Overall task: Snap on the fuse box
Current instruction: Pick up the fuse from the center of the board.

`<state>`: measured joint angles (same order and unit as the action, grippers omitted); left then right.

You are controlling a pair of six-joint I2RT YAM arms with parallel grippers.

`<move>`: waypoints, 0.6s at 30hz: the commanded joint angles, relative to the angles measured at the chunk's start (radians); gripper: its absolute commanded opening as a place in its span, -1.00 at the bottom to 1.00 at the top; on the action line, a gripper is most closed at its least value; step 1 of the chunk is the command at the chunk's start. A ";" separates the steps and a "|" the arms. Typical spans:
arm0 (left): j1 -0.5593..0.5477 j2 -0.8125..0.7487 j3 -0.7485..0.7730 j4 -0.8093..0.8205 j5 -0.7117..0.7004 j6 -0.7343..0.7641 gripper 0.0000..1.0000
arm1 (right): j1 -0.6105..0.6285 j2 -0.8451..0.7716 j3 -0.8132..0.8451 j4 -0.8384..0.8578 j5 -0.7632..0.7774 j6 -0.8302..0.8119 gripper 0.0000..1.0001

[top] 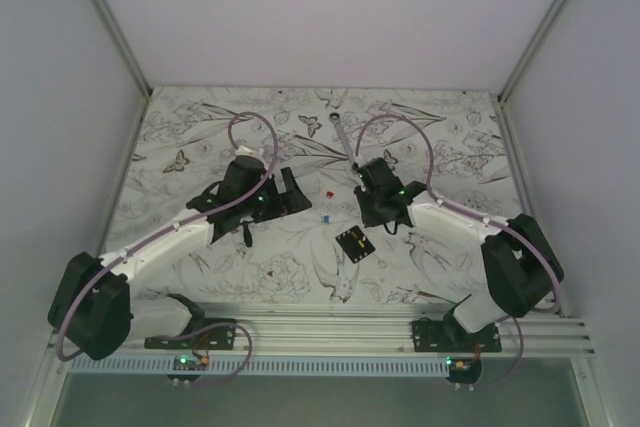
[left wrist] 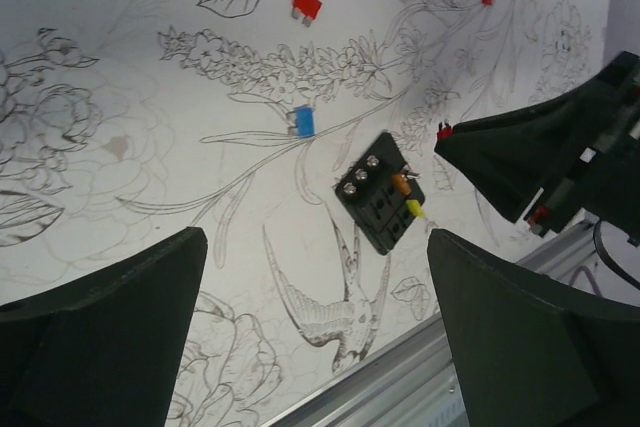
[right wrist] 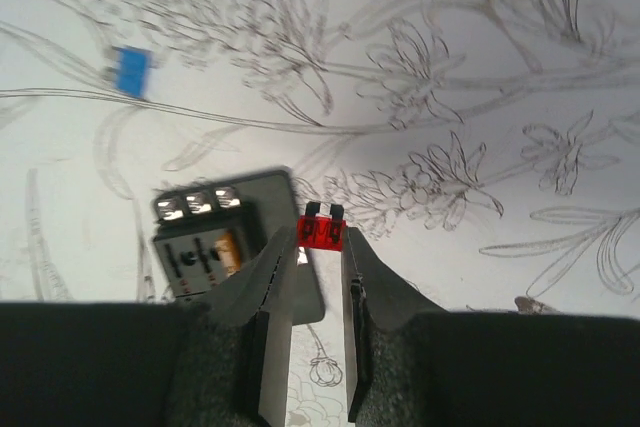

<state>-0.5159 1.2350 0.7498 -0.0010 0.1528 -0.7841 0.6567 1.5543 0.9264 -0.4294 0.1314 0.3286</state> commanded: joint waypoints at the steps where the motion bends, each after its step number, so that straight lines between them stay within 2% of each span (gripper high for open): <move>1: 0.007 0.081 0.060 0.037 0.069 -0.047 0.88 | 0.025 -0.076 0.002 0.087 -0.075 -0.073 -0.52; 9: 0.009 0.190 0.134 0.088 0.179 -0.130 0.56 | 0.061 -0.163 -0.030 0.206 -0.178 -0.158 -0.51; 14: 0.007 0.225 0.141 0.142 0.212 -0.186 0.27 | 0.077 -0.189 -0.036 0.249 -0.216 -0.166 -0.51; 18: 0.001 0.255 0.150 0.177 0.243 -0.217 0.13 | 0.083 -0.190 -0.035 0.276 -0.228 -0.160 -0.51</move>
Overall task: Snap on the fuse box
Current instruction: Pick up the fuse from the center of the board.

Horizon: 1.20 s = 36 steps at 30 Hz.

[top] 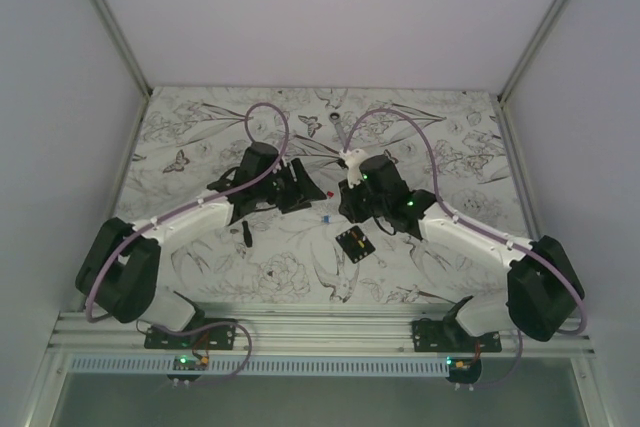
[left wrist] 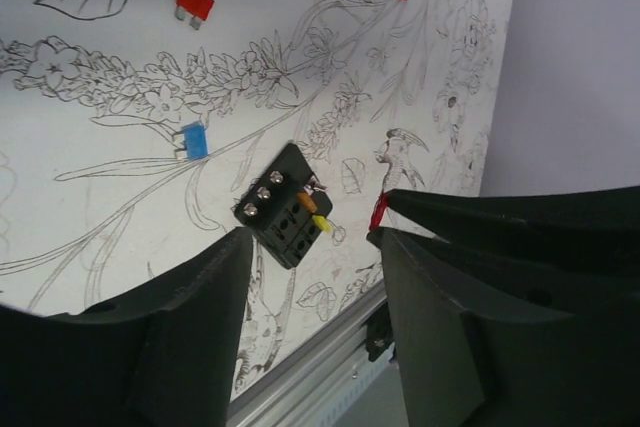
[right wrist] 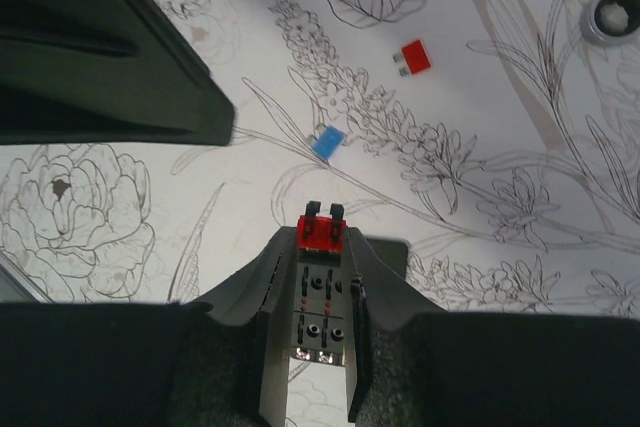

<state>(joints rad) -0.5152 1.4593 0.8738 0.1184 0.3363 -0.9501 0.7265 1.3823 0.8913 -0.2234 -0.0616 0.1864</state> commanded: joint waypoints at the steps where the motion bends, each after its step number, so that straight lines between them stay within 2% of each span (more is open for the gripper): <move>1: -0.003 0.038 0.030 0.063 0.063 -0.056 0.09 | 0.015 -0.015 0.001 0.077 -0.039 -0.018 -0.51; 7: -0.018 0.075 0.047 0.089 0.090 -0.080 -0.11 | 0.021 0.005 0.014 0.098 -0.048 -0.014 -0.51; 18: -0.026 0.111 0.055 0.122 0.104 -0.118 -0.19 | 0.024 0.038 0.027 0.142 -0.078 -0.005 -0.51; 36: -0.020 0.113 0.021 0.154 0.089 -0.175 -0.61 | 0.024 0.051 0.000 0.253 -0.076 0.044 -0.53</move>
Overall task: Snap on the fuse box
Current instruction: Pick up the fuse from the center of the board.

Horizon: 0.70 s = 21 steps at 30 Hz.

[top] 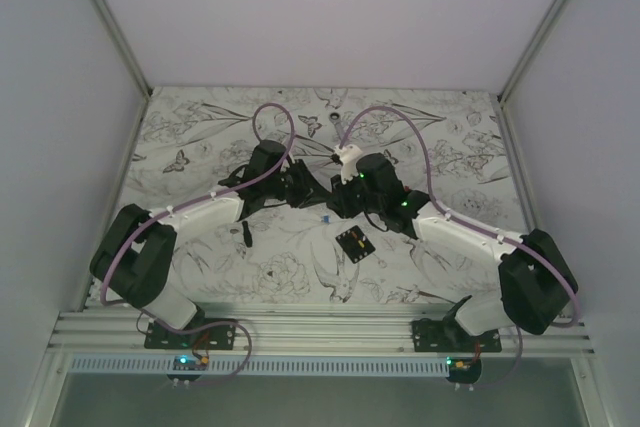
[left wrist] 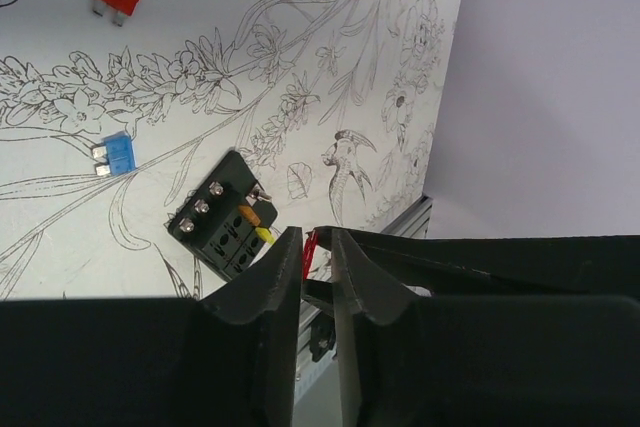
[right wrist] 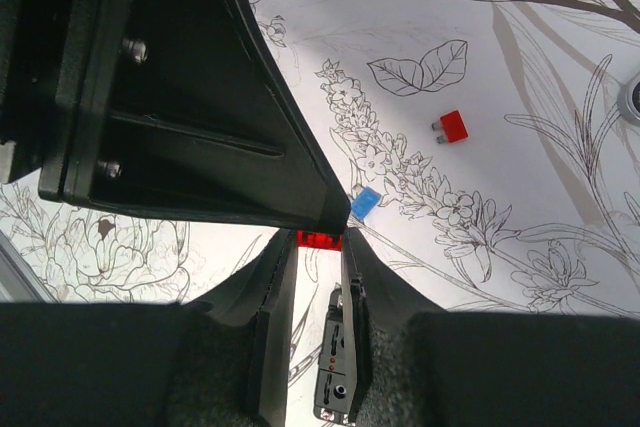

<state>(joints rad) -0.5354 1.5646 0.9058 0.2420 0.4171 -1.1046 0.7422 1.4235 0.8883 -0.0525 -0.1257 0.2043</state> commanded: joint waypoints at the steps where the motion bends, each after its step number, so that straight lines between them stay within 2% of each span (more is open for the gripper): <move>1: 0.000 0.009 -0.013 0.032 0.009 -0.024 -0.64 | 0.009 0.012 0.003 0.087 -0.012 0.029 -0.53; 6: 0.000 0.016 -0.019 0.037 0.010 -0.039 -0.78 | 0.009 0.018 0.005 0.109 -0.008 0.037 -0.53; 14: 0.003 0.024 -0.038 0.036 0.000 -0.046 -0.66 | 0.009 0.021 0.013 0.120 -0.005 0.040 -0.53; 21: 0.003 0.023 -0.047 0.036 -0.002 -0.048 -0.71 | 0.008 0.022 0.012 0.135 -0.010 0.053 -0.53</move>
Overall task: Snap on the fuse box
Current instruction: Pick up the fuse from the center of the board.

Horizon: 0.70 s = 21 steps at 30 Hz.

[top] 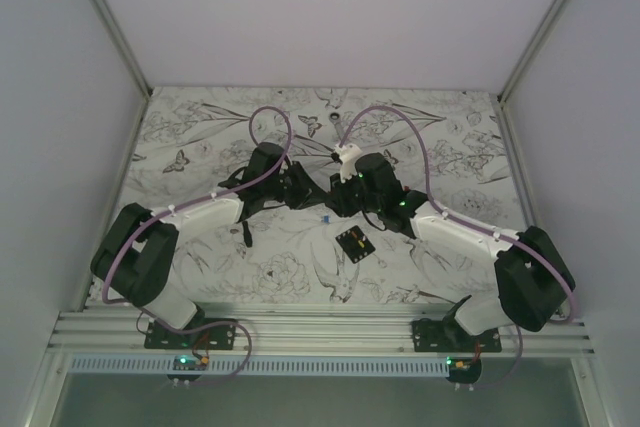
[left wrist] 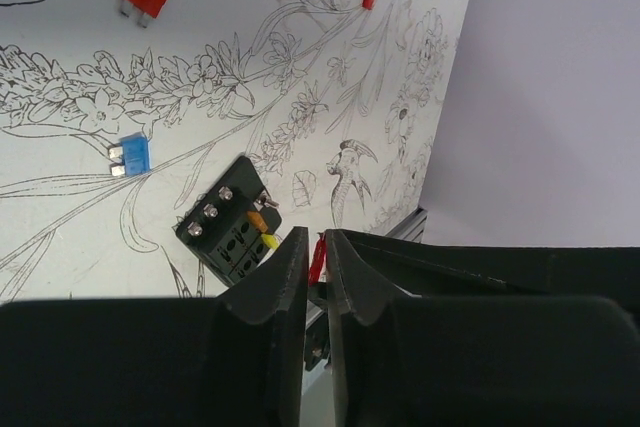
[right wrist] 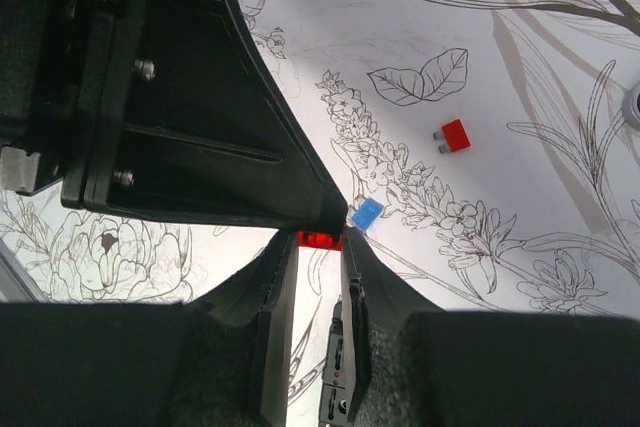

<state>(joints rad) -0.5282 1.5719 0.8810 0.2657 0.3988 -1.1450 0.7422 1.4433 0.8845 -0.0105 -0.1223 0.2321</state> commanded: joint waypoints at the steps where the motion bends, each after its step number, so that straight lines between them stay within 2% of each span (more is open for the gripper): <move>1: -0.004 0.015 -0.022 0.012 0.016 -0.008 -0.75 | 0.008 0.003 0.016 0.097 -0.014 0.028 -0.53; 6: -0.004 0.013 -0.023 0.013 0.017 -0.015 -1.00 | 0.009 0.007 0.018 0.108 -0.020 0.032 -0.54; 12: -0.001 -0.004 -0.037 0.012 -0.001 -0.019 -1.00 | 0.009 0.000 0.009 0.127 -0.013 0.042 -0.52; 18: 0.016 -0.067 -0.084 0.023 -0.050 -0.013 -1.00 | 0.008 -0.069 -0.054 0.177 0.024 0.105 -0.33; 21: 0.017 -0.123 -0.108 0.040 -0.077 0.003 -1.00 | 0.007 -0.133 -0.117 0.244 0.054 0.201 -0.27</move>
<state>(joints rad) -0.5175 1.5333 0.8040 0.2836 0.3603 -1.1587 0.7437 1.3972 0.8227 0.1043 -0.1123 0.3168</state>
